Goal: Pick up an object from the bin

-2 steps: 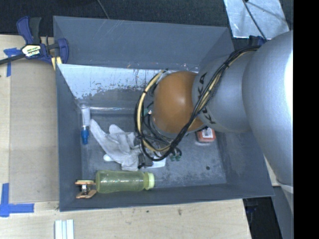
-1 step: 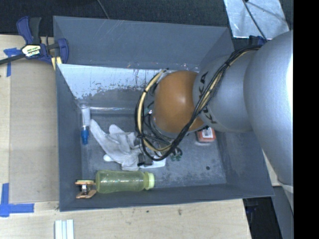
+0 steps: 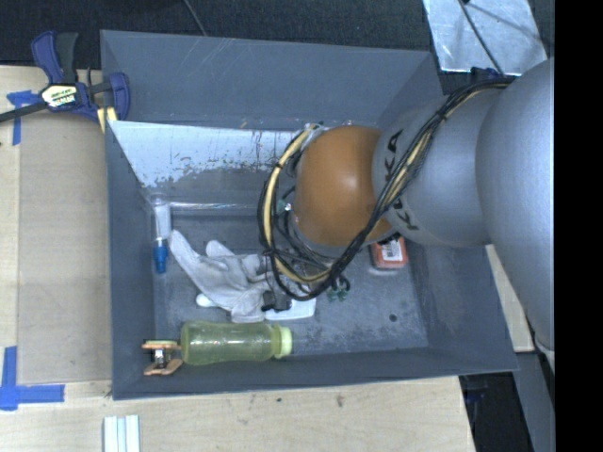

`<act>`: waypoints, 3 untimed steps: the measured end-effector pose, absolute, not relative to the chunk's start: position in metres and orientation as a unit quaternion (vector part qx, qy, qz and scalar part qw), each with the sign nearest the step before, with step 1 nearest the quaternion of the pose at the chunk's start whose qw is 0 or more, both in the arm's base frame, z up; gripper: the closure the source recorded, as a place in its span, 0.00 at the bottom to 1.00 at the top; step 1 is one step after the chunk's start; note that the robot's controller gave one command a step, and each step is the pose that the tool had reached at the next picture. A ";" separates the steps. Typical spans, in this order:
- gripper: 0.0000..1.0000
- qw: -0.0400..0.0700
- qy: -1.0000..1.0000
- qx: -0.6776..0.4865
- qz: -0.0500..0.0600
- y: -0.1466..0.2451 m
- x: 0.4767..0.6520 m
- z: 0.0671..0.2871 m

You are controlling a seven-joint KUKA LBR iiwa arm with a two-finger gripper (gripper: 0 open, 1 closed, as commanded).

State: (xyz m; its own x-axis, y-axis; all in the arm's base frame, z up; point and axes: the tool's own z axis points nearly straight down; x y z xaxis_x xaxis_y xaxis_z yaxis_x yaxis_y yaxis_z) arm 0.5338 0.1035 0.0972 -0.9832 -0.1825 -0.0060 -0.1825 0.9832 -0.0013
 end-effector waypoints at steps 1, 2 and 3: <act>1.00 0.002 0.996 -0.092 0.000 0.104 0.533 0.117; 1.00 0.001 0.996 -0.093 0.000 0.104 0.533 0.133; 1.00 0.002 0.996 -0.093 0.000 0.104 0.533 0.147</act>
Offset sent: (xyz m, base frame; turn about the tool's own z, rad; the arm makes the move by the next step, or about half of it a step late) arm -0.0001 -0.0001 0.0199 0.0000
